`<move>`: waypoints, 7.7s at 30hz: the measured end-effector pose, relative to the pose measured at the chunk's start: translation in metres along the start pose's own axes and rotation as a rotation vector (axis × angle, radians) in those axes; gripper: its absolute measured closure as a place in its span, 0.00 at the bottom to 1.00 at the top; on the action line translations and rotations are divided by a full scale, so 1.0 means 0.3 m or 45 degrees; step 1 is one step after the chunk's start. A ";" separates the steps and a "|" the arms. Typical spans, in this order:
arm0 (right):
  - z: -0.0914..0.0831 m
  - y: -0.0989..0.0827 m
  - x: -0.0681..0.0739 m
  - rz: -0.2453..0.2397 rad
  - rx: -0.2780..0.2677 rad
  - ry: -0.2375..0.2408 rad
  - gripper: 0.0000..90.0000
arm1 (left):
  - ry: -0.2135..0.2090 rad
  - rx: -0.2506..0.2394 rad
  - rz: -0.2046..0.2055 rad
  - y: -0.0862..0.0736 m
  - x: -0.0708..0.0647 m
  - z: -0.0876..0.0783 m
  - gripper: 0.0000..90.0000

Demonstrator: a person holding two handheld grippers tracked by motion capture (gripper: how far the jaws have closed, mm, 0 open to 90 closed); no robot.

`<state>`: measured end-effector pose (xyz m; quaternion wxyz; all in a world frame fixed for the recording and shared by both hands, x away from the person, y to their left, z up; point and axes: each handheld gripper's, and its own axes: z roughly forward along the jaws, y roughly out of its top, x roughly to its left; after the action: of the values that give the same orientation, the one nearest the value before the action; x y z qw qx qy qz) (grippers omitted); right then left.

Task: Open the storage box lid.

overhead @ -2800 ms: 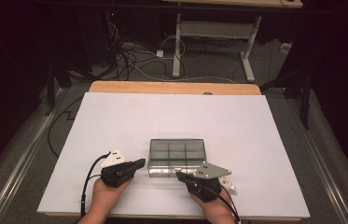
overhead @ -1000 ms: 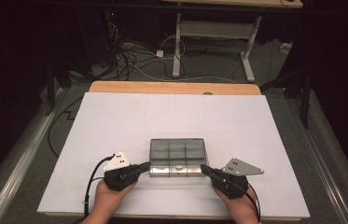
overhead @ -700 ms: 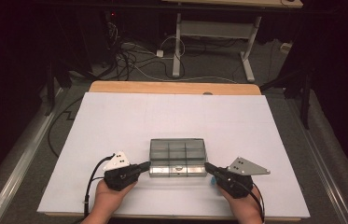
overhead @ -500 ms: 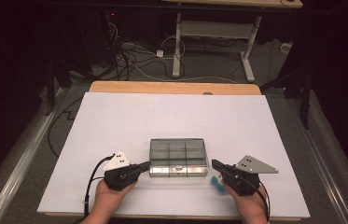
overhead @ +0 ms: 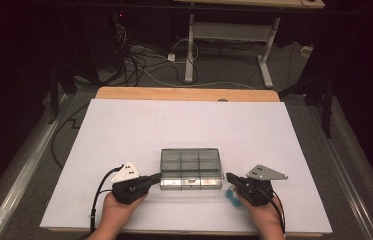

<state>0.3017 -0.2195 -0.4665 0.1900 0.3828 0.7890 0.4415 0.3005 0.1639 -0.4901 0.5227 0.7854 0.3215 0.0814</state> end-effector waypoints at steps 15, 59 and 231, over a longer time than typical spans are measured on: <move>0.007 -0.012 0.047 -0.020 0.046 0.040 1.00 | 0.003 -0.003 0.000 0.000 0.005 -0.006 0.97; 0.064 0.090 -0.068 -0.001 -0.049 -0.052 1.00 | 0.031 -0.073 0.003 0.119 0.068 -0.005 0.97; -0.129 -0.098 -0.077 0.021 -0.004 -0.075 0.82 | 0.185 0.070 -0.069 -0.078 0.109 -0.122 0.85</move>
<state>0.2788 -0.2681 -0.4712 0.2102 0.4017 0.7792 0.4327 0.2991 0.2171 -0.5013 0.4784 0.7824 0.3817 0.1153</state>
